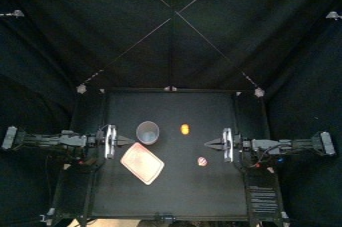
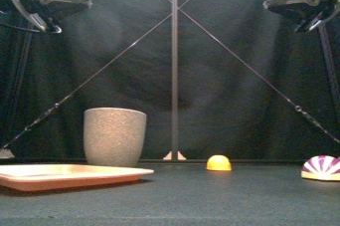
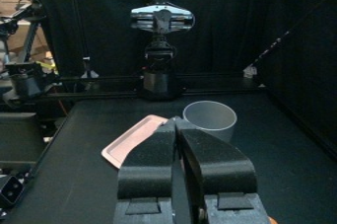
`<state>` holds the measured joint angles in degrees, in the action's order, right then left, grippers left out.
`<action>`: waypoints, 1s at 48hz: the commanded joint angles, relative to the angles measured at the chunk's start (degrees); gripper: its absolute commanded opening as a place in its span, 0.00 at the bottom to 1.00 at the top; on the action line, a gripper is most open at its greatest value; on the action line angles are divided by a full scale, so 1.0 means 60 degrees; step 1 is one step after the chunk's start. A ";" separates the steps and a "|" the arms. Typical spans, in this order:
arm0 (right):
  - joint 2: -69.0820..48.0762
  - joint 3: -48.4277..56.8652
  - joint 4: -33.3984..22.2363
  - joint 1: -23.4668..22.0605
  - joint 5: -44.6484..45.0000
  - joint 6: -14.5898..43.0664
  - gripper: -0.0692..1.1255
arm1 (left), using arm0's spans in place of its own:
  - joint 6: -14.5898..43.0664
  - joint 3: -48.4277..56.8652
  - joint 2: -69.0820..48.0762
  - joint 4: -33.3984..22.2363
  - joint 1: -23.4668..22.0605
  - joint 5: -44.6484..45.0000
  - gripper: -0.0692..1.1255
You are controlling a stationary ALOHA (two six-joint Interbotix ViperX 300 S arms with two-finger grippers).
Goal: Pick the onion then place it on the pink plate
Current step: Pick the onion
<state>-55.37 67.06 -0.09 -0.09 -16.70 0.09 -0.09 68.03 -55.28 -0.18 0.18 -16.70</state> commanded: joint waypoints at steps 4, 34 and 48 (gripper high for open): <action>0.0366 -0.0088 0.0527 -0.0103 0.0527 0.0278 0.20 | 0.0000 -0.0410 0.0088 -0.0044 -0.0044 0.0703 0.14; 0.2227 -0.0366 0.4658 -0.0527 0.4951 0.0776 0.93 | 0.0044 -0.0469 0.0073 -0.0176 0.0190 0.1465 0.14; 0.3882 -0.0396 0.4966 -0.0879 0.7280 0.2593 0.92 | 0.0044 -0.0410 0.0088 -0.0176 0.0381 0.1465 0.14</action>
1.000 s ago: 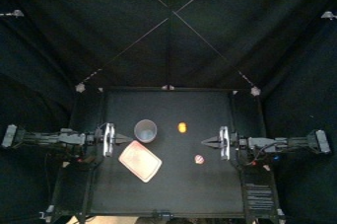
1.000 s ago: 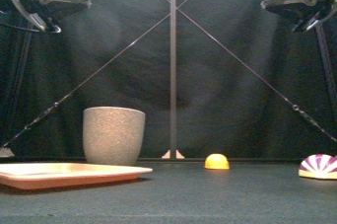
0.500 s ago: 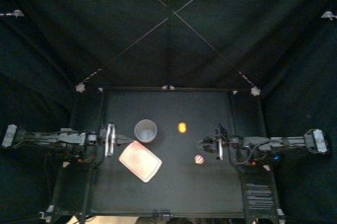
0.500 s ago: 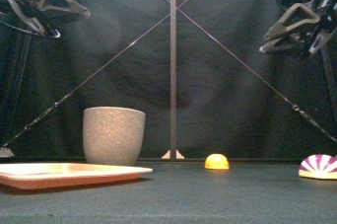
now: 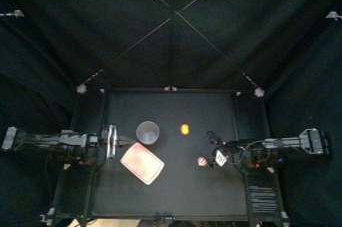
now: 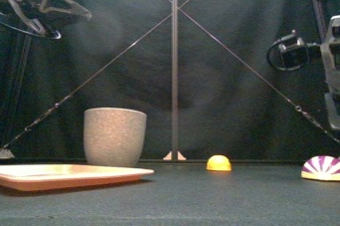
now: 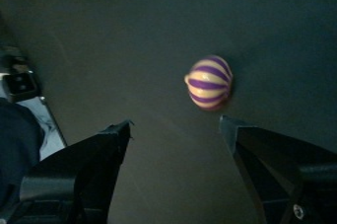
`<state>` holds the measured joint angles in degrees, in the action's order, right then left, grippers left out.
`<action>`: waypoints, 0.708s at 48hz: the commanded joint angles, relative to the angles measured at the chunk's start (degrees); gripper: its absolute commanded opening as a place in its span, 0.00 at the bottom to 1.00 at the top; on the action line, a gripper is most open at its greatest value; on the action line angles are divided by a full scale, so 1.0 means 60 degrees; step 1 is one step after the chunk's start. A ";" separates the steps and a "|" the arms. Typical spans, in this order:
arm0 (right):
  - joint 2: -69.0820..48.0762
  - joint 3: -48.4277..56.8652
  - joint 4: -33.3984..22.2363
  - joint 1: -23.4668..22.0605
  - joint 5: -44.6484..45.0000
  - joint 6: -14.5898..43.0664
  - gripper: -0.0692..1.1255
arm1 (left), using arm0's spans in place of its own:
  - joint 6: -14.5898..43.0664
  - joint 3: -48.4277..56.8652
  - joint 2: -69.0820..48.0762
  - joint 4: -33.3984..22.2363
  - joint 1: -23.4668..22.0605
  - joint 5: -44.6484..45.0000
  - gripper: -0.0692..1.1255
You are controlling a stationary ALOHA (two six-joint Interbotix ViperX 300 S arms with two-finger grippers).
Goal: Pick the onion then place it on the pink plate
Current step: Pick the onion
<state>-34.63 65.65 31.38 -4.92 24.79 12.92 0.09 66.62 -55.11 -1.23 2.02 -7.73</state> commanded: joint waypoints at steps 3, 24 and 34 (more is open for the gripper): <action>0.0806 -0.0293 -0.0703 -0.0059 0.0352 0.0967 0.92 | 0.0015 -0.0161 0.0059 0.0000 0.0088 -0.0015 0.14; 0.2827 -0.1597 -0.4863 0.0776 0.0249 0.4849 0.92 | 0.0000 0.0103 0.0044 -0.0015 0.0117 0.0088 0.14; 0.3398 -0.1655 -0.5610 0.1553 -0.0190 0.6328 0.92 | 0.0015 0.0176 0.0044 0.0000 0.0220 0.0088 0.14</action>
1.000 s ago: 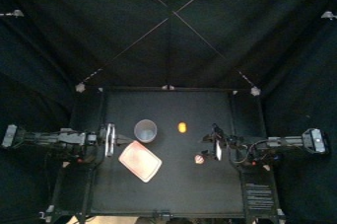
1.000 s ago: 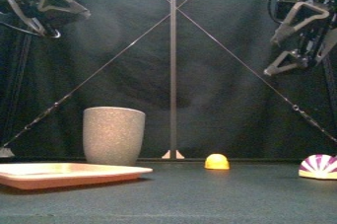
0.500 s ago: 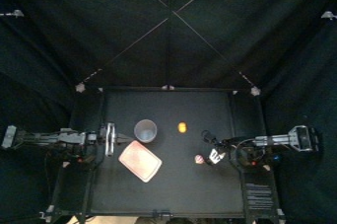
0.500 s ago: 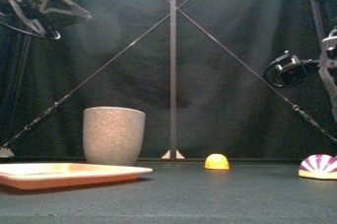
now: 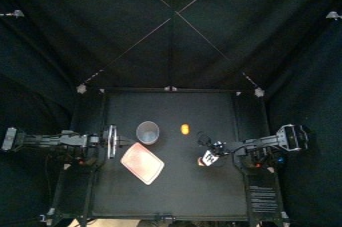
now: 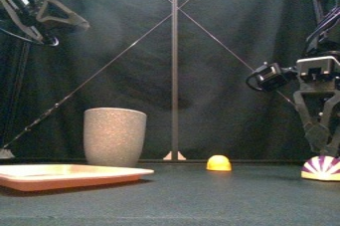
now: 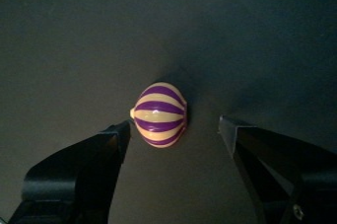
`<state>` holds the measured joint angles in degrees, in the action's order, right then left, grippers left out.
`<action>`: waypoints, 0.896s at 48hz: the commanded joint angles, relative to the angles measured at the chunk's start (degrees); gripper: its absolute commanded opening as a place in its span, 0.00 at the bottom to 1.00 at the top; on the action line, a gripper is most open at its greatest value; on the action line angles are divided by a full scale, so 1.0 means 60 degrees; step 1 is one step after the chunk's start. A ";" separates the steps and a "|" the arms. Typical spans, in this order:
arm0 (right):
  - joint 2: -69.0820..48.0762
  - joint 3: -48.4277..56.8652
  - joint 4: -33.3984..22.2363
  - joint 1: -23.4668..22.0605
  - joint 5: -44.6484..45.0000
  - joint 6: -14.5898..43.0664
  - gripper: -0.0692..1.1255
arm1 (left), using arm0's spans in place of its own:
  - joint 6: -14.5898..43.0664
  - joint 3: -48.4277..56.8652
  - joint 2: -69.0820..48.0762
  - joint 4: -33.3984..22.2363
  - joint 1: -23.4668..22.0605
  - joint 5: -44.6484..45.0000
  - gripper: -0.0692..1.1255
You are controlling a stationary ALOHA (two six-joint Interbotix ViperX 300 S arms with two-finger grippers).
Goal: Pick the onion then place it on the pink plate
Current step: Pick the onion
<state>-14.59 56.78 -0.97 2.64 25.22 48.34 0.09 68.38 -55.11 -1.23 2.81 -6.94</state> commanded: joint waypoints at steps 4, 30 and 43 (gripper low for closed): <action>0.0146 -0.0190 -0.0366 0.0469 -0.0586 0.0762 0.92 | 0.0015 -0.0103 0.0044 0.0000 0.0205 -0.0044 0.14; 0.1553 -0.0469 -0.0835 0.0718 -0.0850 0.1187 0.90 | 0.0000 -0.0044 0.0029 -0.0015 0.0308 -0.0044 0.14; 0.1567 -0.0396 -0.0776 0.0894 -0.0513 0.1201 0.76 | 0.0000 -0.0015 0.0015 -0.0015 0.0278 -0.0044 0.14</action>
<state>-6.06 53.96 -6.15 7.12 21.62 55.37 0.09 68.99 -55.11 -1.23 4.57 -6.94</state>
